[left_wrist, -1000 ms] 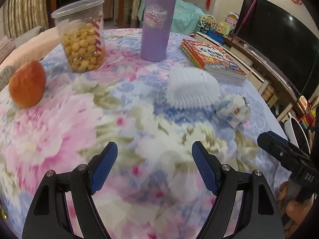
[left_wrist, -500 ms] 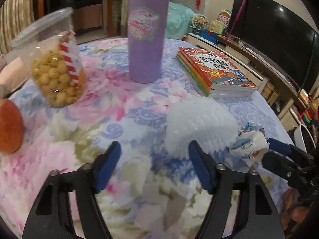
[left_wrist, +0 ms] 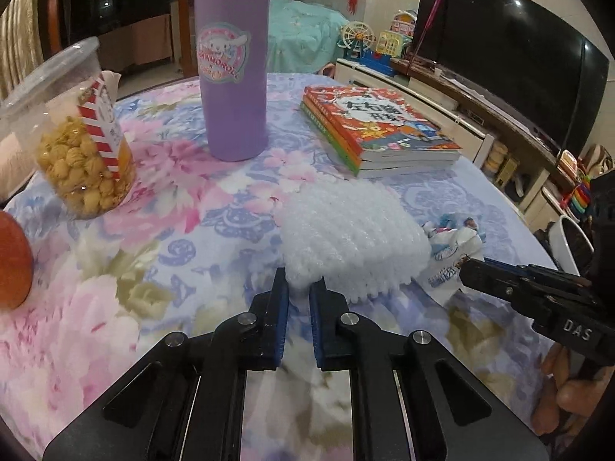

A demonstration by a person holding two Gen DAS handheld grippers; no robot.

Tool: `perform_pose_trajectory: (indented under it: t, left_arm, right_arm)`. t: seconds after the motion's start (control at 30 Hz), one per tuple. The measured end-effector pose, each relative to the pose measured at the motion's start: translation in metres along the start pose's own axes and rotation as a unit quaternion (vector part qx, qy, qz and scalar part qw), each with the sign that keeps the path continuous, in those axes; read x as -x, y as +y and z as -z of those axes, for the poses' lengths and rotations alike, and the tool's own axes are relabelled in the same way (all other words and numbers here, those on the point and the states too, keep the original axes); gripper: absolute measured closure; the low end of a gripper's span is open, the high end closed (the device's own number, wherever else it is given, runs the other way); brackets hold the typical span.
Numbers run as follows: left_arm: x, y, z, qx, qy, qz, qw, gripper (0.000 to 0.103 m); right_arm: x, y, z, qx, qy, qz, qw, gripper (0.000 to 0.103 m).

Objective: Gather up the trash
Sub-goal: 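Grasp the white foam net with left tool while right tool grasps crumpled wrapper, then carry the foam net and wrapper with both tools over the trash bin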

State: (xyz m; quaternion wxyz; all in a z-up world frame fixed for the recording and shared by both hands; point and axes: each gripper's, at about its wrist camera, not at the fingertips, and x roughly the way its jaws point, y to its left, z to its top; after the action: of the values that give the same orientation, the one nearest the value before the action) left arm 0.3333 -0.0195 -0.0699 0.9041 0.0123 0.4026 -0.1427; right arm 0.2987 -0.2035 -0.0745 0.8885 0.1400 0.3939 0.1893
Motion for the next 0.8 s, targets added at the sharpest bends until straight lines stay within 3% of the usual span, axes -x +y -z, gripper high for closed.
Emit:
perform_pose_trajectory:
  t: [0.2,0.8]
  left_arm:
    - [0.030,-0.016,0.018,0.021,-0.007,0.003,0.9998,0.094]
    - [0.088,-0.108,0.074,-0.002,-0.011,0.057,0.9983,0.094]
  right_arm:
    - [0.029,-0.004,0.014,-0.006,-0.015,0.003,1.000,0.090]
    - [0.130,-0.012,0.073,-0.026,-0.073,0.017,0.997,0.090]
